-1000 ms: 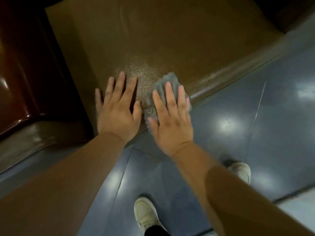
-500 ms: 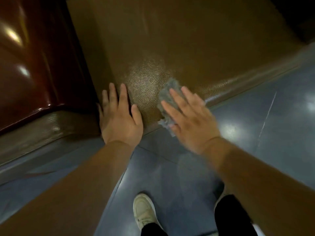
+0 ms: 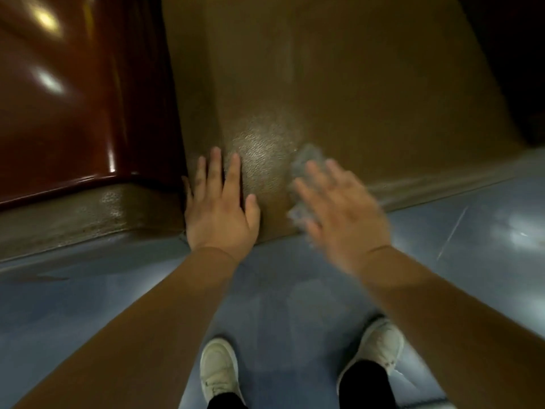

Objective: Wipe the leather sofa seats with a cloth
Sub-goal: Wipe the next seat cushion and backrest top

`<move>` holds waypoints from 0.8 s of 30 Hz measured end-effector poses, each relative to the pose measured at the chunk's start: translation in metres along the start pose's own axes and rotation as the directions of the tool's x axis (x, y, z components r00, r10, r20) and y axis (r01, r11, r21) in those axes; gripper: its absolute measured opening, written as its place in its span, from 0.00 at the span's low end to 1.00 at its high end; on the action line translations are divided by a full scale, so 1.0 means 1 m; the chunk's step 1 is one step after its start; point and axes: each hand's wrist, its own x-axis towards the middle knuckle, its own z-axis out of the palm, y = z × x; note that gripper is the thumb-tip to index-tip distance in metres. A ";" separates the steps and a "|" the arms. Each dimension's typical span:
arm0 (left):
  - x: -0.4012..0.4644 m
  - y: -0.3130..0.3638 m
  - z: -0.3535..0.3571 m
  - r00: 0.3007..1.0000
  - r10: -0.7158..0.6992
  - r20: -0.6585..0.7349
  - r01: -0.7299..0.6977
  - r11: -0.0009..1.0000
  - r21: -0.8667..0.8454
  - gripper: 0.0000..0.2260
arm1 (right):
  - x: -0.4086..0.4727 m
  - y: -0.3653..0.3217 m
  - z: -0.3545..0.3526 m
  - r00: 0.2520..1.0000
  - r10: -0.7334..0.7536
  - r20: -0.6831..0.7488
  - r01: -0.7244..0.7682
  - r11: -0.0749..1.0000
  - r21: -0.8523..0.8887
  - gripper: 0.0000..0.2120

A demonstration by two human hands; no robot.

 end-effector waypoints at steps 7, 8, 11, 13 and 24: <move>-0.001 0.002 -0.002 1.000 -0.018 0.019 0.018 1.000 0.005 0.34 | -0.005 0.129 -0.035 0.767 0.637 0.077 -0.642 0.763 0.077 0.31; 0.000 0.004 -0.004 0.999 -0.024 0.038 0.024 1.000 0.013 0.34 | 0.004 0.117 -0.032 0.707 0.704 0.073 -0.706 0.708 0.017 0.33; 0.004 0.010 -0.016 0.985 -0.088 0.152 0.081 0.995 0.051 0.34 | 0.024 0.052 -0.022 0.764 0.622 0.171 -0.632 0.775 0.001 0.33; 0.007 0.017 -0.032 0.960 -0.141 0.243 0.129 0.990 0.066 0.34 | 0.023 0.015 -0.024 0.915 0.336 0.226 -0.374 0.915 0.154 0.30; 0.013 0.064 -0.275 0.764 -0.231 0.602 0.432 0.877 -0.212 0.16 | 0.042 0.034 -0.255 0.841 0.065 0.537 -0.371 0.792 0.485 0.20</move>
